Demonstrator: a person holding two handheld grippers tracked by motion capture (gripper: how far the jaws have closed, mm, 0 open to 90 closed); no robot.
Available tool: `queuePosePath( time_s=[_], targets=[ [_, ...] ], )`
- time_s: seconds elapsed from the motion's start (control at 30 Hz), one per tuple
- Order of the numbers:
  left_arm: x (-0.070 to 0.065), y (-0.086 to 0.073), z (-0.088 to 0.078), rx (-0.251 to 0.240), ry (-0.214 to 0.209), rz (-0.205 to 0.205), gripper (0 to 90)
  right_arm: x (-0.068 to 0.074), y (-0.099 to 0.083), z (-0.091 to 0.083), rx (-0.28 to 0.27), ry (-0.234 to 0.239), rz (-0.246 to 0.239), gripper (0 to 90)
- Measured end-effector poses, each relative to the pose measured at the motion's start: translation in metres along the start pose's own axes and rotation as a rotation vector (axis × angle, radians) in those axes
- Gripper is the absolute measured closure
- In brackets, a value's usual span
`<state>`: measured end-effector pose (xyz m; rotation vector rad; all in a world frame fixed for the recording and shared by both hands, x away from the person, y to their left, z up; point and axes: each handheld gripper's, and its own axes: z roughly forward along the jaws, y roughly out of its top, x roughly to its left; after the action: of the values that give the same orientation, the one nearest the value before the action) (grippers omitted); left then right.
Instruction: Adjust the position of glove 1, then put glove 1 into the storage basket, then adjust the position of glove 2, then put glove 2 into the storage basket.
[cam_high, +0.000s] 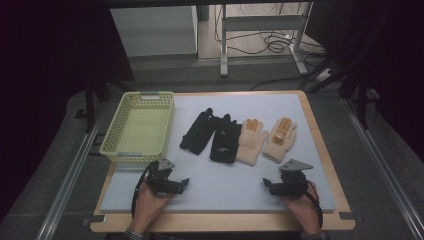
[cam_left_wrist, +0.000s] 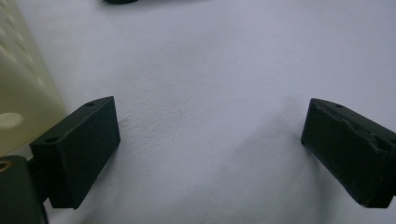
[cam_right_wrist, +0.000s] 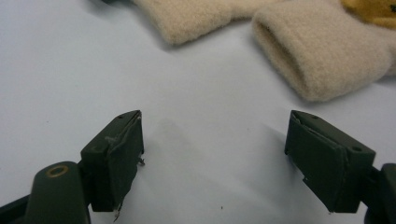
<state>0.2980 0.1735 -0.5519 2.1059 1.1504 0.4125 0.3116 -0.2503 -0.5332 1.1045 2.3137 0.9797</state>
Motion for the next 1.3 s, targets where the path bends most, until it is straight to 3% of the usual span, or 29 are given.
queuePosePath(
  time_s=[0.57,0.7,0.8,1.23,1.3],
  targets=[
    [0.000,0.000,0.000,-0.001,0.000,0.000,4.9,0.002,-0.001,-0.001,-0.012,-0.019,0.030,19.2],
    [0.000,0.000,0.000,-0.001,0.000,0.000,4.9,0.001,-0.001,-0.002,-0.022,0.008,0.054,19.2],
    [0.000,0.000,0.000,-0.002,0.001,0.000,4.9,0.003,0.002,-0.001,-0.021,0.012,0.042,19.2],
    [0.000,0.000,0.000,-0.003,0.001,0.000,5.0,0.010,0.029,0.008,-0.028,0.069,0.041,19.3],
    [0.000,0.000,0.000,-0.003,0.001,0.000,5.1,0.015,0.042,0.012,-0.031,0.069,0.030,19.3]
  ],
)
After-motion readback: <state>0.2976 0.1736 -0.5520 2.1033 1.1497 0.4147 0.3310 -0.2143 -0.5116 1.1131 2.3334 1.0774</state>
